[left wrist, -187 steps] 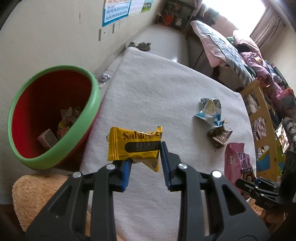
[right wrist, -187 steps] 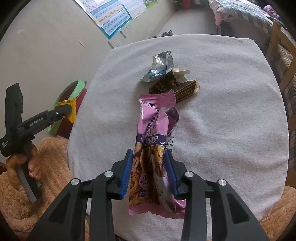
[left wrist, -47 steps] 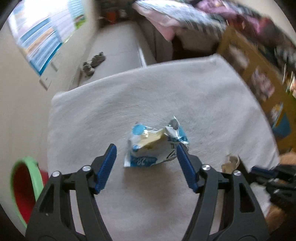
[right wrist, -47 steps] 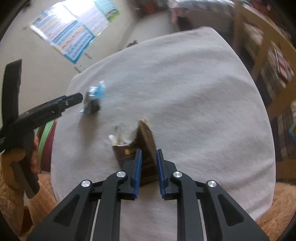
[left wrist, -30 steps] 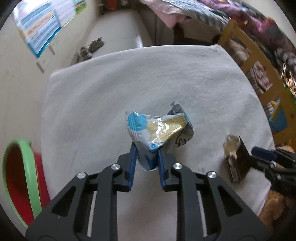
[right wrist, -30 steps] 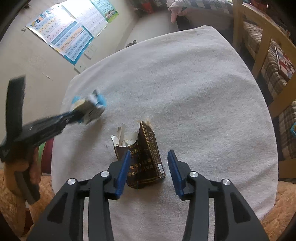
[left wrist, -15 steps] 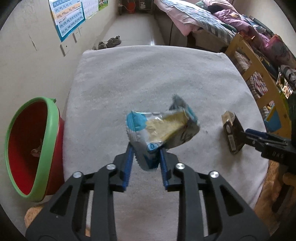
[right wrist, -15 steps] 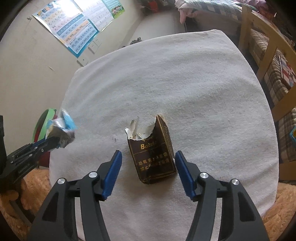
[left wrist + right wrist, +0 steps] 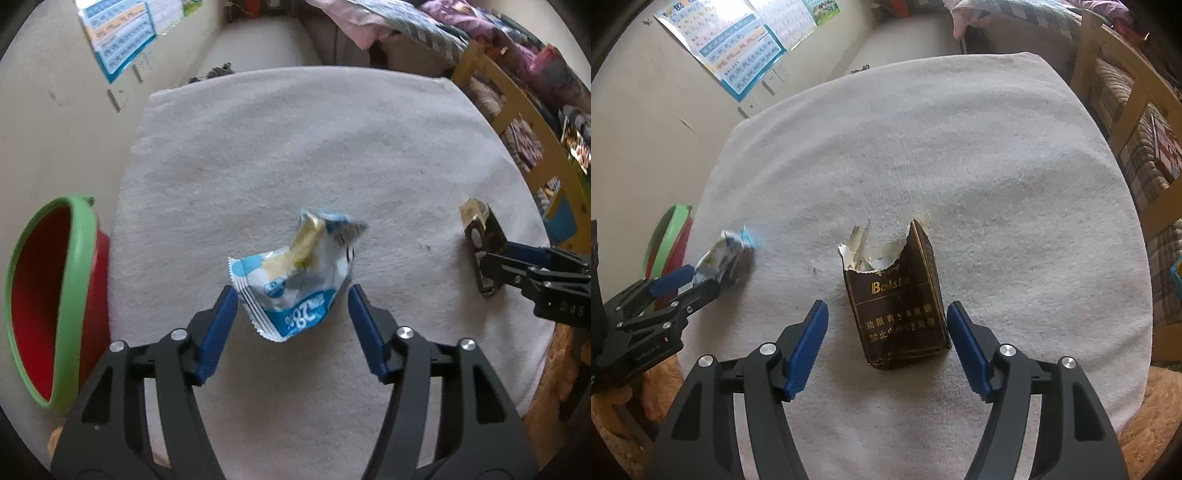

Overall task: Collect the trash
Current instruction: 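Lift the blue-white wrapper and brown box and carry both toward the red bucket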

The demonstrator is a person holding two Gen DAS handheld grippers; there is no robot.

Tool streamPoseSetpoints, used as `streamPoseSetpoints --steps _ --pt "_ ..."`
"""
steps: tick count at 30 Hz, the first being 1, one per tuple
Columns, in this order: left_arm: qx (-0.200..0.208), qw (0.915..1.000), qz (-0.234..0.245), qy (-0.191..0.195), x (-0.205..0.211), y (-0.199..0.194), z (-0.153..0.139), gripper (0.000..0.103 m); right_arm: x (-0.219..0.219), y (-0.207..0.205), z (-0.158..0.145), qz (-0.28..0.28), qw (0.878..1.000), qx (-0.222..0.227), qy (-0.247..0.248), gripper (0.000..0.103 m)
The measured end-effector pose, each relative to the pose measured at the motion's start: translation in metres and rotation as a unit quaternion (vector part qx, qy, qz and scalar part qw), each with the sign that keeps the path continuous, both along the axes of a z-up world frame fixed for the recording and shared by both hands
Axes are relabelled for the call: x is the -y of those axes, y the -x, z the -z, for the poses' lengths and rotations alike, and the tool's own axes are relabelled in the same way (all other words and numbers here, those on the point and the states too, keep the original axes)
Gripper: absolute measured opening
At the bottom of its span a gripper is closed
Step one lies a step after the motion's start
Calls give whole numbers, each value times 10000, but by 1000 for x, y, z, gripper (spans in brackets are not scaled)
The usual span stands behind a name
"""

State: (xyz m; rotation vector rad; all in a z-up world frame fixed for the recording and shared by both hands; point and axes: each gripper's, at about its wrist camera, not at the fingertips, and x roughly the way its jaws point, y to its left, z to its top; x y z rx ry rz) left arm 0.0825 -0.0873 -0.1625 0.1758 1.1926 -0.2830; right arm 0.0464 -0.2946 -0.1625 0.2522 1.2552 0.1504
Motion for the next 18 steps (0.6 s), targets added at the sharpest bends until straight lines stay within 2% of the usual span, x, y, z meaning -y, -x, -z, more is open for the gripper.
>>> streamPoseSetpoints --steps 1,2,3,7,11,15,18 --pt "-39 10000 70 -34 2 -1 3 55 -2 0 1 -23 10000 -14 26 63" --pt "-101 9998 136 -85 5 -2 8 44 -2 0 3 -49 10000 -45 29 61" --pt "-186 9997 154 -95 6 -3 12 41 -2 0 4 -54 10000 -78 7 50" --pt "-328 9991 -178 213 -4 -3 16 28 4 2 0 15 9999 62 -115 46" --pt "-244 9979 -424 425 -18 2 5 25 2 2 -11 7 9995 252 -180 46" --pt "51 9957 -697 616 -33 11 -19 24 -7 4 -29 -119 9985 498 -183 46" --pt "399 9946 -789 551 -39 18 -36 24 -20 4 -45 -270 9969 719 -143 46"
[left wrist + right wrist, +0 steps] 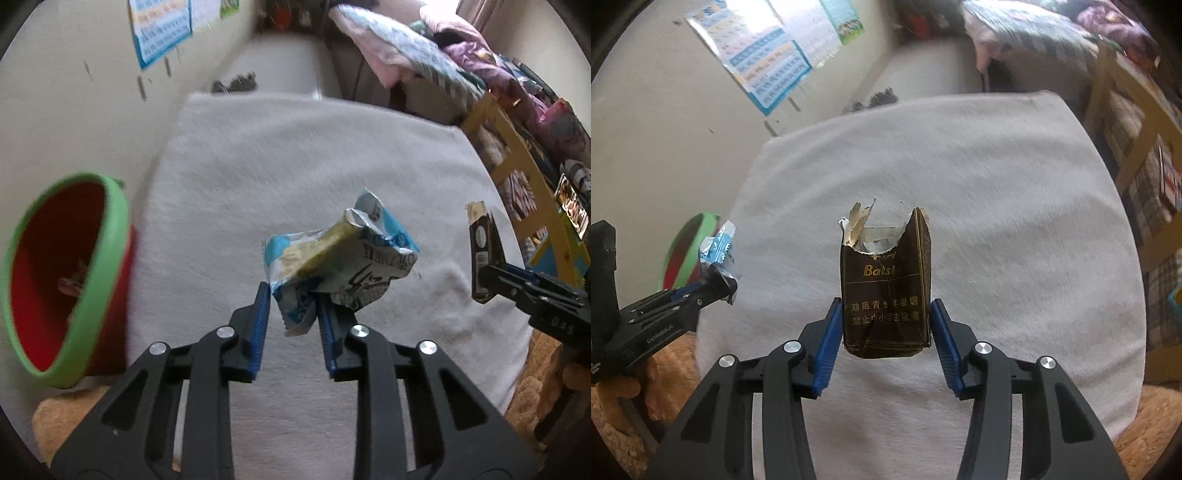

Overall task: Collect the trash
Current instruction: 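Lift the blue-white wrapper and brown box and carry both toward the red bucket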

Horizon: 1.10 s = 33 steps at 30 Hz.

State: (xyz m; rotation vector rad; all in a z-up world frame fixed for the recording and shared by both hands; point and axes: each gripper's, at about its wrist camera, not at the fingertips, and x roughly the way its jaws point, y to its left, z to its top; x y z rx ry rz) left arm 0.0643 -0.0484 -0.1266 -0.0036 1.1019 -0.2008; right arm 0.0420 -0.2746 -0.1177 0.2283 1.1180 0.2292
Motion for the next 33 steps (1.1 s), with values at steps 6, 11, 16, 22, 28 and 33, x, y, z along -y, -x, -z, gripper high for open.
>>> streamPoseSetpoints --steps 6,11,16,22,28,33 --pt "431 9989 -157 44 -11 14 -28 24 -32 -1 -33 -406 9979 451 215 46" --pt "595 9973 -380 186 -29 14 -42 24 -56 -6 -52 -658 9943 739 401 46" --pt "673 9952 -632 326 -49 16 -51 24 -72 -8 -64 -826 9912 917 487 46" --pt "773 9925 -893 329 -68 22 -55 24 -93 -9 -69 -1085 9877 975 565 46" --pt "781 9890 -1213 327 -90 27 -53 24 -113 -7 -68 -1331 9845 959 625 46" --pt "773 9861 -1437 305 -108 32 -51 24 -134 -9 -68 -1563 9813 952 601 46"
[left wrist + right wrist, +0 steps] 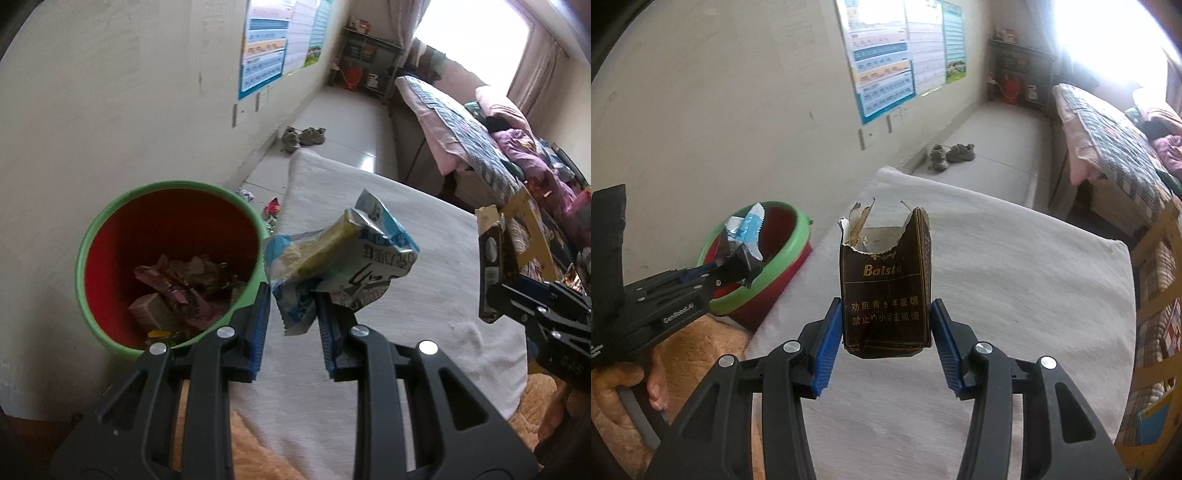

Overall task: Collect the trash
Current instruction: 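Lift the blue-white wrapper and brown box and carry both toward the red bucket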

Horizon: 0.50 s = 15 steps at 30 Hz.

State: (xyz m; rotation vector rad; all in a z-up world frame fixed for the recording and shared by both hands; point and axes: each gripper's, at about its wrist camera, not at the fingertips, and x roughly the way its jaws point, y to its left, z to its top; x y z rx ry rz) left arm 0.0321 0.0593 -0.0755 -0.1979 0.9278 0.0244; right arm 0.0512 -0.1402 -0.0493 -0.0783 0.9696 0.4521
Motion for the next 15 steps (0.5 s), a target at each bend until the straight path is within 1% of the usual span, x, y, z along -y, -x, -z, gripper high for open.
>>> streamPoseSetpoints --steps 7,15 --pt "0 9996 -267 -14 -20 7 1 24 -28 2 -5 -320 9994 90 12 46" --pt "-23 9992 -401 -32 -30 11 3 24 -53 5 -7 -646 9978 123 32 46"
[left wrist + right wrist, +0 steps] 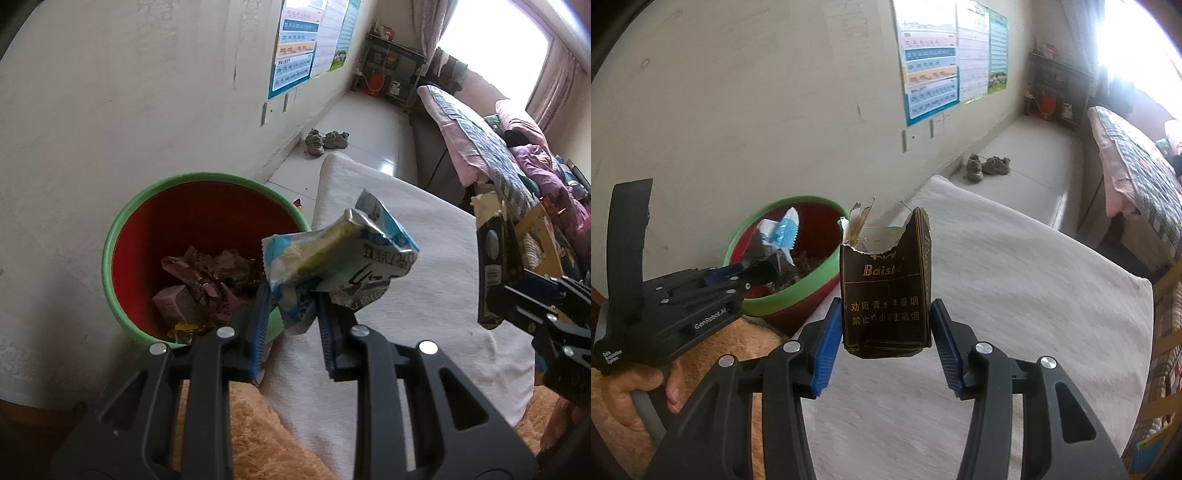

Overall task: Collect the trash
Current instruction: 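Lift the blue-white wrapper and brown box and carry both toward the red bucket, then lower both items into the red bucket and open both tools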

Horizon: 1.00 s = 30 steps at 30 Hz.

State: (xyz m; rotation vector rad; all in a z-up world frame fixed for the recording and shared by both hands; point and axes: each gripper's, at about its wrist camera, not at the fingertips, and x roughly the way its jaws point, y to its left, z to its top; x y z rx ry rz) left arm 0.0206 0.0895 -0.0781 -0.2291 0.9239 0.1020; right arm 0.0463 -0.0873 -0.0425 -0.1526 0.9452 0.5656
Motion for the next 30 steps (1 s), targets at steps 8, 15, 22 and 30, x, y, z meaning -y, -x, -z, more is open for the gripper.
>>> streamPoseSetpoints --steps 8,15,22,30 --pt "30 10000 -42 6 -1 2 -1 24 -4 0 0 -38 10000 -22 29 46" --pt "89 9999 -105 -47 -4 5 -5 24 -7 -1 2 -48 10000 -54 0 46" --pt "135 9995 -237 -148 -10 5 -9 24 -15 -5 4 -158 9998 -80 8 46" --pt "181 9990 -360 -182 -21 6 -10 24 -29 -9 1 -300 9995 -28 9 46"
